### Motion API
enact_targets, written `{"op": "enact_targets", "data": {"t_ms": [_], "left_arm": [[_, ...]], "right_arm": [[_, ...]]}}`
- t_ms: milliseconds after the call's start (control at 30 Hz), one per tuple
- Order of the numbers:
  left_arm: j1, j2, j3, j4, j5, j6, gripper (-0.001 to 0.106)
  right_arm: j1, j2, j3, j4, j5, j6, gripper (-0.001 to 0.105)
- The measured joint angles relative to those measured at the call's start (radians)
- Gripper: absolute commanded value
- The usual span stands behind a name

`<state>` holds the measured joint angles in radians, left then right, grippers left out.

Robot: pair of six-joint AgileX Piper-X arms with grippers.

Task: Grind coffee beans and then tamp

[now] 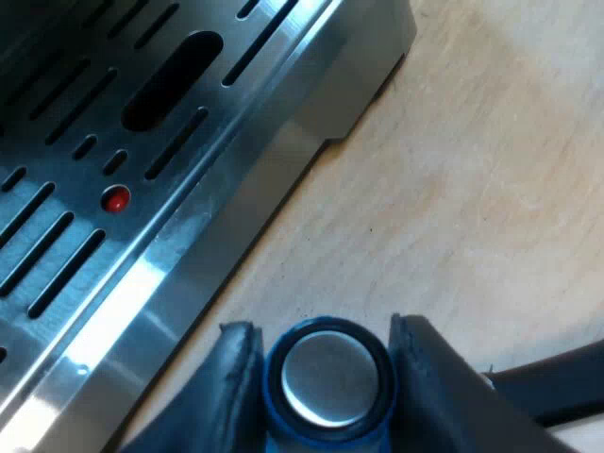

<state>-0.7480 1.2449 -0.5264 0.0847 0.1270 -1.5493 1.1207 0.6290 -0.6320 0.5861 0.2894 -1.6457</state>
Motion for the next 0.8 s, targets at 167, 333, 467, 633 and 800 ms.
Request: {"op": "enact_targets", "data": {"t_ms": [167,333,467,633,800], "left_arm": [[0.0,0.005,-0.053,0.071,0.0,0.0,0.0],[0.0,0.006,-0.088,0.135,0.0,-0.001,0.0],[0.0,-0.009,-0.108,0.184,0.0,-0.008,0.0],[0.0,-0.054,-0.122,0.206,0.0,-0.009,0.0],[0.0,-0.098,-0.146,0.204,0.0,-0.01,0.0]], "right_arm": [[0.0,0.0,0.0,0.0,0.0,0.0,0.06],[0.0,0.0,0.0,0.0,0.0,0.0,0.06],[0.0,0.0,0.0,0.0,0.0,0.0,0.06],[0.0,0.0,0.0,0.0,0.0,0.0,0.06],[0.0,0.0,0.0,0.0,0.0,0.0,0.06]]}}
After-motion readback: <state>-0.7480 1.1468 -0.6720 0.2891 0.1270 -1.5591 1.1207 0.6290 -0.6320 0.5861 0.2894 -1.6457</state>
